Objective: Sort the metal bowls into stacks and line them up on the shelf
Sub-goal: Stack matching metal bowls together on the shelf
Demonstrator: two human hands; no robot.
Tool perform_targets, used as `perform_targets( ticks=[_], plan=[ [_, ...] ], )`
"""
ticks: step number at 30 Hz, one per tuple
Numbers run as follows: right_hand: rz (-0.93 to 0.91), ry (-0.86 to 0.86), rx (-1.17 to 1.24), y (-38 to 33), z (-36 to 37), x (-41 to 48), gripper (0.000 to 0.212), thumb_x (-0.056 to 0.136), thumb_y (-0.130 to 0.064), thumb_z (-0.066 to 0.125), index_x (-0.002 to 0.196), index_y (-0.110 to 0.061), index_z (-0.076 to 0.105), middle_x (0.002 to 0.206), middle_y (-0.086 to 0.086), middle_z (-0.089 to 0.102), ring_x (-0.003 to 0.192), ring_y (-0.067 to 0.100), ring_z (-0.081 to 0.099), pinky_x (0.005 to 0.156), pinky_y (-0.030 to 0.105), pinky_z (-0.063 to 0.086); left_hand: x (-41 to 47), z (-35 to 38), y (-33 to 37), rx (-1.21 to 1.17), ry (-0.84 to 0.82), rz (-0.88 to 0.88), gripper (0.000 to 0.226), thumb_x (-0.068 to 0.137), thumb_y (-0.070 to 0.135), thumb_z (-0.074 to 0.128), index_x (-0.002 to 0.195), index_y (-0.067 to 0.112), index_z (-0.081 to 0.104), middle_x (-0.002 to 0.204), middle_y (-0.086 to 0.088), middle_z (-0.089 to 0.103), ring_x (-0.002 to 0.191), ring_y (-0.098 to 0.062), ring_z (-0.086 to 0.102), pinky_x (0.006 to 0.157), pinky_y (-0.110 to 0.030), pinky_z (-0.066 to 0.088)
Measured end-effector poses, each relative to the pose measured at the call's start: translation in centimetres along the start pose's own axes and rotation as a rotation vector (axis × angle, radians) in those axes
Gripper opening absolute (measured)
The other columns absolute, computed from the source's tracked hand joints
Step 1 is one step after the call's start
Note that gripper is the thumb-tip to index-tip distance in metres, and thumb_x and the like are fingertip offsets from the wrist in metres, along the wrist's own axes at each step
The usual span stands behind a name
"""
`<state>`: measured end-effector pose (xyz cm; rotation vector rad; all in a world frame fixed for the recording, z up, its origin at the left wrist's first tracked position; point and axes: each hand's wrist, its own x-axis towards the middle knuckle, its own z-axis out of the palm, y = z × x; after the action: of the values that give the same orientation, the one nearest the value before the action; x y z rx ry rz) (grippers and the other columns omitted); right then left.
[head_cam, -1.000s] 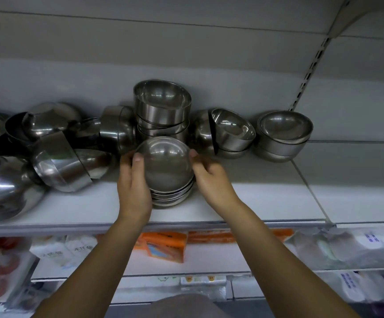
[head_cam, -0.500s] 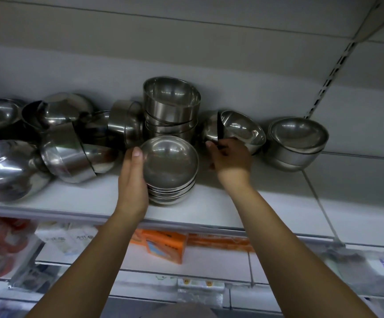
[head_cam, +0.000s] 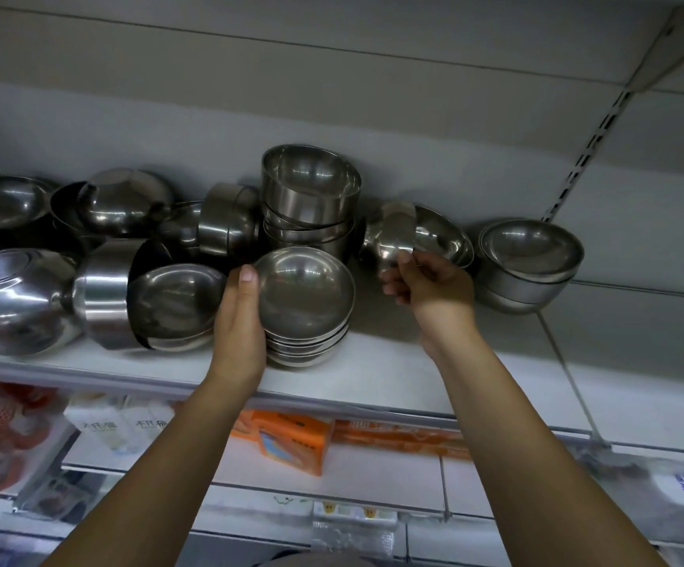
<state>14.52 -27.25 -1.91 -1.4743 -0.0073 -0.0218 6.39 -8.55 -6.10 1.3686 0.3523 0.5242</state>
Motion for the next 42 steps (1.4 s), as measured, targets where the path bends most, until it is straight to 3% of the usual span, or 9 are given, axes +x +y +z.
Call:
perform_targets(
  ticks=[5,11,16,24,28,31,37,40,42],
  plan=[
    [-0.066,0.010,0.016,-0.8,-0.3,-1.2,0.014,0.102,-0.010,0.056,0.100,-0.003,0.068,0.060,-0.006,0.068,0.047,0.005,0.060,0.047,0.016,0.044,-0.1,0.1,0.4,0.000,-0.031,0.003,0.025,0.109,0.039,0.032,0.106,0.038,0.057,0.092,0.030,0.068,0.085,0.025,0.061,0.071,0.002,0.043],
    [-0.202,0.030,-0.019,-1.5,0.5,-3.8,0.017,0.101,-0.004,0.056,0.091,-0.013,0.065,0.064,0.001,0.068,0.045,0.008,0.059,0.046,0.018,0.044,0.3,-0.5,0.4,-0.023,-0.101,-0.007,0.062,0.089,0.066,0.041,0.132,0.025,0.059,0.124,0.011,0.067,0.117,0.001,0.061,0.096,-0.019,0.044],
    [-0.279,-0.019,-0.072,-2.2,0.8,-6.4,0.020,0.100,-0.001,0.056,0.094,-0.018,0.065,0.069,0.007,0.065,0.050,0.009,0.058,0.052,0.018,0.048,0.2,-0.5,0.9,-0.002,-0.131,-0.014,0.036,0.100,0.054,0.037,0.119,0.033,0.059,0.113,0.018,0.065,0.096,0.019,0.062,0.080,-0.002,0.044],
    [-0.607,-0.094,-0.554,-0.5,1.0,-7.7,0.021,0.093,0.006,0.064,0.099,-0.012,0.072,0.087,-0.018,0.064,0.063,0.011,0.061,0.065,0.024,0.056,0.1,-1.1,1.6,-0.091,-0.227,-0.063,0.048,0.086,0.061,0.037,0.120,0.035,0.058,0.114,0.023,0.064,0.096,0.021,0.062,0.079,-0.002,0.047],
    [-0.736,-0.147,-0.822,-0.3,0.6,-7.9,0.036,0.085,0.023,0.056,0.106,-0.003,0.072,0.096,0.001,0.066,0.078,-0.008,0.059,0.072,0.016,0.053,-0.1,-1.1,2.1,-0.094,-0.244,-0.062,0.035,0.090,0.064,0.036,0.111,0.044,0.054,0.111,0.033,0.058,0.095,0.029,0.055,0.083,0.000,0.042],
    [-0.784,-0.174,-0.915,-0.4,0.6,-7.9,0.024,0.093,0.001,0.054,0.107,-0.005,0.073,0.090,0.005,0.064,0.077,0.006,0.061,0.071,0.031,0.055,0.4,-1.2,1.7,-0.086,-0.250,-0.052,0.039,0.096,0.062,0.036,0.115,0.037,0.059,0.112,0.027,0.066,0.105,0.019,0.060,0.088,-0.004,0.043],
    [-0.554,-0.042,-0.740,-0.4,1.3,-9.1,0.035,0.093,-0.020,0.070,0.128,-0.023,0.067,0.100,0.000,0.069,0.090,0.008,0.060,0.081,0.021,0.047,0.9,-1.3,1.0,-0.057,-0.247,-0.030,0.057,0.089,0.062,0.048,0.134,0.028,0.057,0.120,0.013,0.069,0.110,0.002,0.065,0.092,-0.017,0.047],
    [-0.285,0.188,-0.426,0.0,2.4,-9.9,0.020,0.103,-0.040,0.051,0.122,-0.038,0.060,0.107,-0.006,0.068,0.093,0.003,0.064,0.087,0.027,0.052,1.0,-1.4,0.9,-0.053,-0.238,-0.044,0.045,0.093,0.054,0.046,0.130,0.032,0.059,0.113,0.018,0.070,0.104,0.005,0.066,0.087,-0.015,0.047],
    [-0.060,0.225,-0.259,0.6,3.1,-9.5,0.047,0.101,-0.060,0.038,0.129,-0.030,0.061,0.123,-0.005,0.066,0.104,0.004,0.066,0.097,0.033,0.053,1.0,-1.5,0.9,-0.049,-0.238,-0.056,0.039,0.097,0.051,0.045,0.128,0.032,0.060,0.112,0.019,0.071,0.103,0.007,0.066,0.084,-0.011,0.047]
  ],
)
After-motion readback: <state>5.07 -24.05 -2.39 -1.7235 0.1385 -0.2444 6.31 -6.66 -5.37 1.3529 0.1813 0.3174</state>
